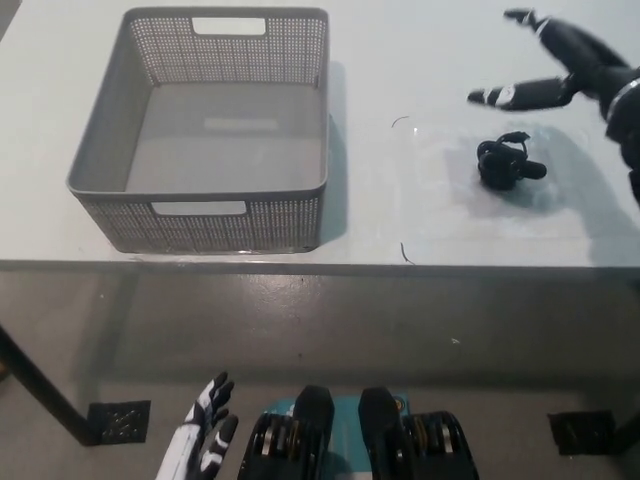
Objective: Use the right hand to pick up a webcam and put it into a container on the left side
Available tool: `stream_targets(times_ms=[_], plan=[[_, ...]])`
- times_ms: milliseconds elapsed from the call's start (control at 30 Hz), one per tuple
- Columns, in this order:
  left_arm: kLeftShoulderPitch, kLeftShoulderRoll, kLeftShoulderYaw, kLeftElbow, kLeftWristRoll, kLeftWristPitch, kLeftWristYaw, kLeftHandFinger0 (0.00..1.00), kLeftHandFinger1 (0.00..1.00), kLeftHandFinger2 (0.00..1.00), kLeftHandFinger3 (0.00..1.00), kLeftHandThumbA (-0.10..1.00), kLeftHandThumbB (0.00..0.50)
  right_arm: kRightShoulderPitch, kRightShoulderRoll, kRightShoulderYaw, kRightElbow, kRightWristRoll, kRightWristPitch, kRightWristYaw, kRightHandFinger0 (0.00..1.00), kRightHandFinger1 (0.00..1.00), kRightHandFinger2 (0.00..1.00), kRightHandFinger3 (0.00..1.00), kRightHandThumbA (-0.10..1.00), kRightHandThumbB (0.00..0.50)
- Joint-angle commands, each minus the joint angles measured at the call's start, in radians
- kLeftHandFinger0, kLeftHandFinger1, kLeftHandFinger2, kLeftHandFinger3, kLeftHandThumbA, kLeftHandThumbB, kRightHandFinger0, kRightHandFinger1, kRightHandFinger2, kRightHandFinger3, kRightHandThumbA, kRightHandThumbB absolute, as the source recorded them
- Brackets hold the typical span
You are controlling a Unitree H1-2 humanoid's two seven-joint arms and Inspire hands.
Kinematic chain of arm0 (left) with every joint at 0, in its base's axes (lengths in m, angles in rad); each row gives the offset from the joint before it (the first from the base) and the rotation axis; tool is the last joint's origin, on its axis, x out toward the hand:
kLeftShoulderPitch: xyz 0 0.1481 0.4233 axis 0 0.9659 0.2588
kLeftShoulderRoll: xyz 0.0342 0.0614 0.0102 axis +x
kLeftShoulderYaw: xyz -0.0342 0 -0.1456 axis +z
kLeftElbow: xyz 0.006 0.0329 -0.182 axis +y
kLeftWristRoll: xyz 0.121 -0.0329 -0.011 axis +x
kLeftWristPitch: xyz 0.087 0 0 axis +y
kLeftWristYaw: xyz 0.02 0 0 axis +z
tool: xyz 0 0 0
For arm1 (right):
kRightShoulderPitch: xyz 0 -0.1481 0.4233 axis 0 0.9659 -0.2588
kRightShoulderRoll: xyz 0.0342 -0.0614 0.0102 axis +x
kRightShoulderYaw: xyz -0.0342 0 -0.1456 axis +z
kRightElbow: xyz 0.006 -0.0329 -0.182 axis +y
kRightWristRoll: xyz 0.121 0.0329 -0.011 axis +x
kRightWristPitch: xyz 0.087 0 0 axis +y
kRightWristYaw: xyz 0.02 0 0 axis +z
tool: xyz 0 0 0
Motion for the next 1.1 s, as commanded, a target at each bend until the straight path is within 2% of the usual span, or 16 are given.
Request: stream_targets(times_ms=[0,67,267,333,467,533,733,800,967,1067], plan=[[0.014,0.0,-0.003,-0.016,0.005,-0.06,0.014,1.0,1.0,1.0,1.0,0.9,0.111,-0.059,0.009,0.04,0.044,-0.032,-0.001,0.031,1.0,1.0,1.0,1.0,0.98,0.5],[0.017,0.0,-0.004,-0.022,-0.005,-0.057,0.007,1.0,1.0,1.0,1.0,0.88,0.094,-0.061,0.02,0.048,0.072,-0.026,0.009,0.032,1.0,1.0,1.0,1.0,0.94,0.5],[0.019,-0.005,-0.003,-0.022,0.005,-0.056,0.014,1.0,1.0,1.0,1.0,0.89,0.122,-0.037,0.035,0.065,0.128,-0.03,0.005,0.013,1.0,1.0,1.0,1.0,0.92,0.487],[0.02,-0.003,-0.005,-0.026,0.031,-0.05,0.023,1.0,1.0,1.0,1.0,0.92,0.128,-0.036,0.033,0.071,0.162,-0.03,-0.021,0.006,1.0,1.0,1.0,1.0,0.94,0.5],[0.02,-0.001,-0.005,-0.018,0.015,-0.059,0.014,1.0,1.0,1.0,1.0,0.89,0.111,-0.037,0.034,0.085,0.205,-0.041,-0.035,-0.003,1.0,1.0,1.0,1.0,0.91,0.5],[0.024,-0.002,-0.005,-0.015,0.01,-0.063,0.013,1.0,1.0,1.0,1.0,0.88,0.106,-0.044,0.031,0.103,0.225,-0.059,-0.031,-0.003,1.0,1.0,1.0,1.0,0.89,0.499],[0.024,-0.005,-0.002,-0.016,-0.008,-0.062,0.008,1.0,1.0,1.0,1.0,0.87,0.138,-0.09,0.007,0.131,0.272,-0.087,-0.039,-0.008,1.0,1.0,1.0,1.0,0.87,0.492],[0.022,-0.002,-0.003,-0.018,-0.009,-0.063,0.005,1.0,1.0,1.0,1.0,0.85,0.118,-0.102,0.002,0.133,0.285,-0.09,-0.038,-0.01,1.0,1.0,1.0,1.0,0.85,0.499],[0.022,-0.005,-0.007,-0.017,-0.012,-0.059,0.001,1.0,1.0,1.0,1.0,0.85,0.136,-0.134,-0.017,0.151,0.332,-0.116,-0.062,-0.026,1.0,1.0,1.0,1.0,0.87,0.5],[0.026,-0.009,-0.01,-0.02,-0.024,-0.057,-0.003,1.0,1.0,1.0,1.0,0.83,0.13,-0.142,-0.017,0.151,0.352,-0.12,-0.065,-0.031,1.0,1.0,1.0,1.0,0.85,0.5]])
